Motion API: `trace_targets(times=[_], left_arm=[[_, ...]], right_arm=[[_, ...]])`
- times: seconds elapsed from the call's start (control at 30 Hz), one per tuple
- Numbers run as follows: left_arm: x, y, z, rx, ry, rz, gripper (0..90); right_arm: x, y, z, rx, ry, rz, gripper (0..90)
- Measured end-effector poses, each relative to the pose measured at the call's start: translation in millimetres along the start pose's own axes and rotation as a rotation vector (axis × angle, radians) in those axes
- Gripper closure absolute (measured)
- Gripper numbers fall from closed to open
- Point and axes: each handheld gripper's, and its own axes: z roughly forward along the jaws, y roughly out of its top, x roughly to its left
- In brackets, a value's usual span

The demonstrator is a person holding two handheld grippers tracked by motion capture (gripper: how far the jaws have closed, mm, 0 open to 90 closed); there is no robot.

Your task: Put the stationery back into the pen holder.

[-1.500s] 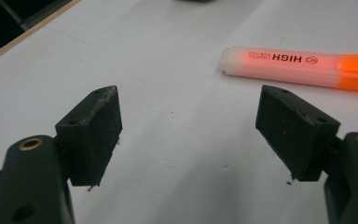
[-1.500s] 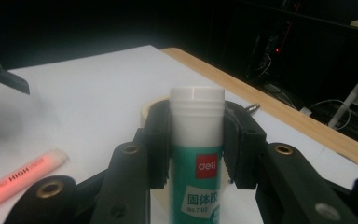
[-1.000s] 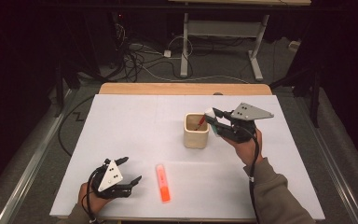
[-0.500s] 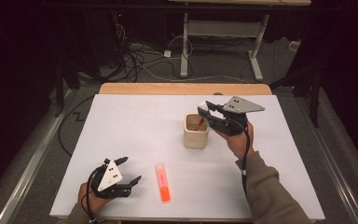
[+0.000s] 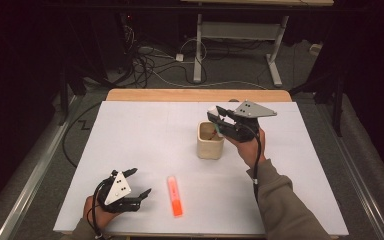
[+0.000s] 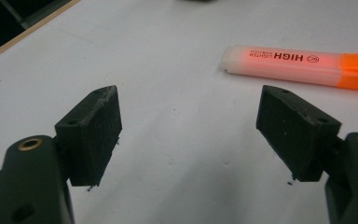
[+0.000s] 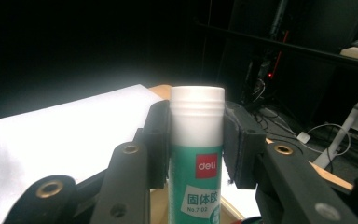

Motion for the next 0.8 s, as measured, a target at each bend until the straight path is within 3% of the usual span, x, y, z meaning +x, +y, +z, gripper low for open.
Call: trace_targets(times=[0.8], left_arm=[[-0.2,-0.5,0.4,0.009,-0.006,0.008,22.1]], right_arm=[[-0.4,-14.9,14.9,0.028,0.008,0.025,65.4]])
